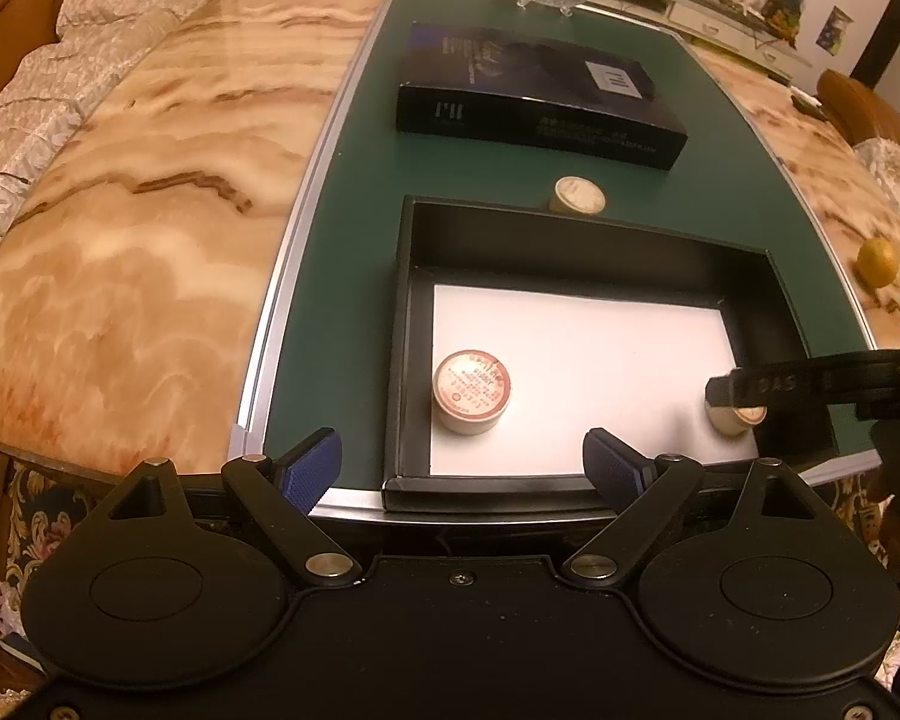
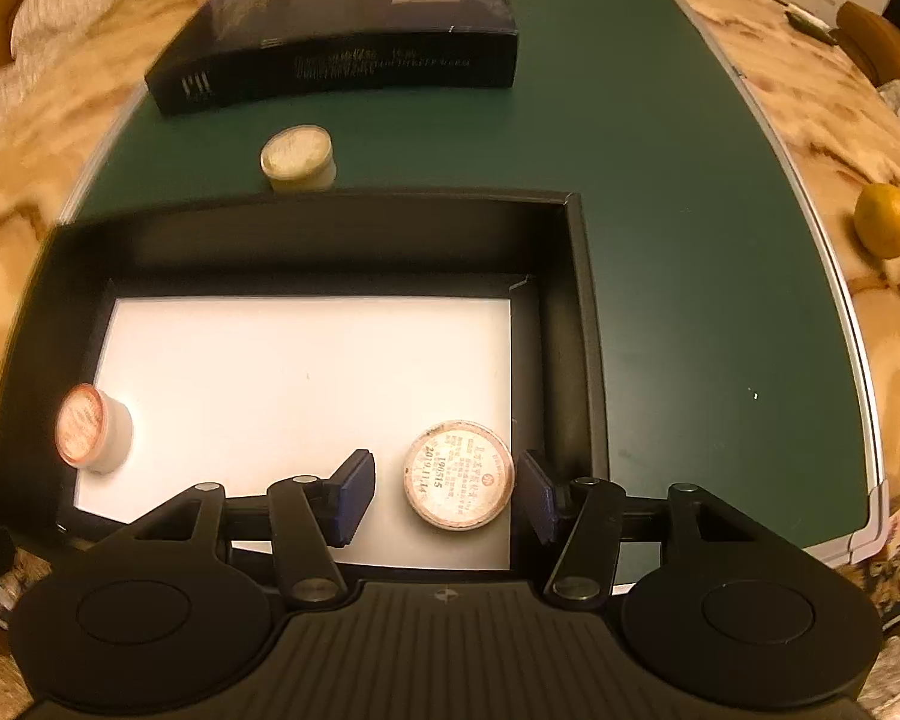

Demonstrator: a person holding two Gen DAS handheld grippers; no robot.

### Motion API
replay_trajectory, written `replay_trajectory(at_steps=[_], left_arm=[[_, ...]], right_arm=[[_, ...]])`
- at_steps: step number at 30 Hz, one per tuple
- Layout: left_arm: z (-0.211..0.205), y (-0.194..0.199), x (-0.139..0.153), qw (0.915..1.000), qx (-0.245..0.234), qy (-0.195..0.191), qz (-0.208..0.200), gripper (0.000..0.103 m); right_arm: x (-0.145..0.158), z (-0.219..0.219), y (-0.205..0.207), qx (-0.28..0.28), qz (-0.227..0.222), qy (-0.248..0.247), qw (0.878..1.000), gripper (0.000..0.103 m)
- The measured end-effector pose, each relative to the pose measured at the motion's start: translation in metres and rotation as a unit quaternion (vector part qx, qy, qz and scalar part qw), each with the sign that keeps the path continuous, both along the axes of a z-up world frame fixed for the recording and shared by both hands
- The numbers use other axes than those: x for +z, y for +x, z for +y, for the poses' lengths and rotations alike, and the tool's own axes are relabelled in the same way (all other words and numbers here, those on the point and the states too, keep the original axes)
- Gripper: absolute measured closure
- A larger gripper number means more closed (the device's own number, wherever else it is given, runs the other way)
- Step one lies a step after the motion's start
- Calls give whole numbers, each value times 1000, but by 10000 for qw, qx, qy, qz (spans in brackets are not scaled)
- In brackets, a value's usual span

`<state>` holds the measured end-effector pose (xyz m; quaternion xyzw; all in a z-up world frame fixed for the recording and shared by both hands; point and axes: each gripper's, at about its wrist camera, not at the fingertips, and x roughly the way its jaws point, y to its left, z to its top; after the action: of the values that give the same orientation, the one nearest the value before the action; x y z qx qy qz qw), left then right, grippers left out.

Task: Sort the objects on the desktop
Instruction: 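Carry the tin into the tray corner and open the right gripper, then move the left gripper over the cream-lidded tin on the table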

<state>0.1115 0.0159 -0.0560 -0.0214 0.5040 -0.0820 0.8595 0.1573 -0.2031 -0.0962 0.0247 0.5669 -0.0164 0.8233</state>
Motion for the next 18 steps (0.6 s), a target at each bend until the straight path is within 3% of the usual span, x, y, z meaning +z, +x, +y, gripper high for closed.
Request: replay_trajectory(at_steps=[6, 11, 18], left_arm=[[-5, 4, 4, 9999, 13, 102, -76, 6], [-17, 22, 13, 9994, -59, 203, -278, 6], [-54, 70, 20, 9970, -212, 456, -592, 2]], right_arm=[[21, -16, -30, -529, -781, 700, 9931, 26], [33, -15, -72, -1094, -1511, 858, 9787, 15], [38, -19, -111, -1548, -2199, 1122, 9566, 4]])
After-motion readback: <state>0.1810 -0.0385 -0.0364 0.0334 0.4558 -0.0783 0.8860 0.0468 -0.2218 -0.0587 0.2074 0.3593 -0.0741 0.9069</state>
